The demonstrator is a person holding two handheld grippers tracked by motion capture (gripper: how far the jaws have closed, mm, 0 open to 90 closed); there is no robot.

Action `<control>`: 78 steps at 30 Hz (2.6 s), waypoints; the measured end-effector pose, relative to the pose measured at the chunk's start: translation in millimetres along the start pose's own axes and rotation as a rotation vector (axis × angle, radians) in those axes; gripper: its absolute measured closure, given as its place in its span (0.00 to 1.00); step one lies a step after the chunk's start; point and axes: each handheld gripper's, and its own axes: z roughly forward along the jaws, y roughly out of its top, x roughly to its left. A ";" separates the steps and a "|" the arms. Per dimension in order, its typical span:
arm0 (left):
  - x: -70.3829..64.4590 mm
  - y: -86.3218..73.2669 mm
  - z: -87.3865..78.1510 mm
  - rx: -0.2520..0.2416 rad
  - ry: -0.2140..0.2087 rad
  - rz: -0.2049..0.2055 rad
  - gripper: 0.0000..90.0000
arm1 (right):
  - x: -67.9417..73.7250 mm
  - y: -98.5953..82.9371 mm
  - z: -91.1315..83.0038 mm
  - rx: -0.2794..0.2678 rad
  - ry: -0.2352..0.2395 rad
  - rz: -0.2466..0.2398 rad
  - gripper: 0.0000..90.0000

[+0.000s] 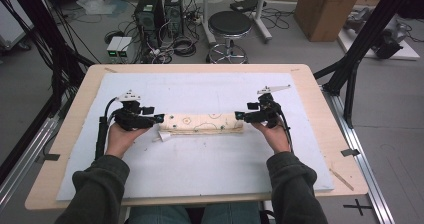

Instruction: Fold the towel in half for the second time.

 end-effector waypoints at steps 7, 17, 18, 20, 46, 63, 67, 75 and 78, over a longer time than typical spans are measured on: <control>-2.7 1.0 -6.6 -0.010 -0.004 0.012 0.43 | 2.2 0.0 -6.8 -0.007 -0.005 -0.002 0.20; -9.0 0.3 -16.9 -0.009 -0.011 0.039 0.40 | 6.8 -2.7 -15.4 -0.018 -0.014 -0.019 0.19; -9.5 0.3 -18.1 -0.003 -0.011 0.045 0.39 | 8.4 -2.6 -16.6 -0.018 -0.015 -0.019 0.19; -11.5 0.3 -19.4 -0.005 -0.013 0.045 0.39 | 10.3 -2.2 -18.9 -0.024 -0.013 -0.029 0.18; -28.5 -14.1 -45.8 -0.015 -0.011 0.108 0.34 | 28.7 -8.5 -36.0 -0.037 -0.024 -0.091 0.14; -32.9 -32.1 -57.7 -0.025 0.007 0.103 0.32 | 32.5 -26.8 -42.5 -0.031 -0.020 -0.098 0.14; -33.8 -34.6 -61.2 -0.027 0.010 0.098 0.32 | 32.6 -33.1 -43.2 -0.030 -0.019 -0.090 0.14; -36.9 -40.1 -65.2 -0.037 0.009 0.094 0.31 | 34.9 -43.1 -46.9 -0.022 -0.025 -0.097 0.14; -37.7 -41.9 -66.7 -0.034 0.012 0.100 0.31 | 35.2 -45.8 -47.4 -0.021 -0.027 -0.104 0.14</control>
